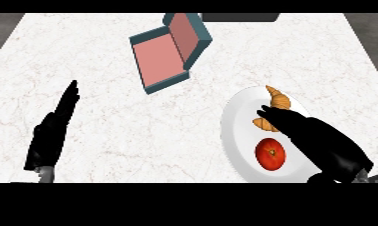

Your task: Pick the tomato from the plate and place it in the cardboard box

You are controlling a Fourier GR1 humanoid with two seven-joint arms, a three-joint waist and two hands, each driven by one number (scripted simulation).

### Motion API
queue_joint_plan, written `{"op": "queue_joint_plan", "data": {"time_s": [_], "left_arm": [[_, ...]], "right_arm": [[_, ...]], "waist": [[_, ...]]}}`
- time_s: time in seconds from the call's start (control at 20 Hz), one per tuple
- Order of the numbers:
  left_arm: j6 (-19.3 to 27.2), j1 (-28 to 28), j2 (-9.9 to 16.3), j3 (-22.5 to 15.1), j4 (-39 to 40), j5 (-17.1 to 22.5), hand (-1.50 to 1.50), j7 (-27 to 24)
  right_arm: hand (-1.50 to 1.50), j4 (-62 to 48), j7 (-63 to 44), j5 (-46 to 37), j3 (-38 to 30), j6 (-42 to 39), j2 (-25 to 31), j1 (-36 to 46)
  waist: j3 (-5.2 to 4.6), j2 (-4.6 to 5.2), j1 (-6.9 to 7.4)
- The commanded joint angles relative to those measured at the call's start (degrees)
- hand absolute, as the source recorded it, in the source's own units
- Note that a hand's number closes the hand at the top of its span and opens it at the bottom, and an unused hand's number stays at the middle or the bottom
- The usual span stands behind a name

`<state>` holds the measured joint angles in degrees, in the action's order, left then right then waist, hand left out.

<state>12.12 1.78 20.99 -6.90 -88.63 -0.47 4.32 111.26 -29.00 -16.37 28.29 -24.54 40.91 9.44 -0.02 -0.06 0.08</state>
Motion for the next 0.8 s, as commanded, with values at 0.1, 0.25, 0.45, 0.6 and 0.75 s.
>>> {"op": "queue_joint_plan", "data": {"time_s": [0.1, 0.25, 0.45, 0.6, 0.75], "left_arm": [[-1.2, 1.5, -1.6, 0.9, -2.9, -1.2, 0.0, 0.4], [-1.9, -1.3, -2.7, 2.3, -0.2, -2.8, 0.0, 1.0], [-1.7, 1.1, -5.3, 1.7, -1.6, -5.0, 0.0, -0.3], [-4.8, -0.2, -3.4, 4.8, -2.7, -4.0, 0.0, 3.0], [-2.0, -6.3, -7.4, 2.1, 2.4, -7.2, 0.0, 4.3]], "right_arm": [[-1.5, -7.0, 5.4, -8.9, 0.3, 0.0, -4.1, -3.1], [-1.5, -0.9, 2.3, -10.7, -0.6, -2.5, -5.4, -6.8], [-1.5, -2.1, 4.3, -11.1, -4.9, -6.6, -7.3, -5.8], [-1.5, -5.7, 3.5, -13.4, -5.2, -8.3, -12.5, -2.0], [-1.5, -7.4, 8.0, -16.6, -4.9, -5.1, -11.6, -5.1]], "waist": [[0.04, 0.04, 0.09], [0.02, 0.01, -0.2], [0.02, 0.02, -0.08], [0.02, 0.04, 0.05], [0.03, 0.1, -0.25]]}}
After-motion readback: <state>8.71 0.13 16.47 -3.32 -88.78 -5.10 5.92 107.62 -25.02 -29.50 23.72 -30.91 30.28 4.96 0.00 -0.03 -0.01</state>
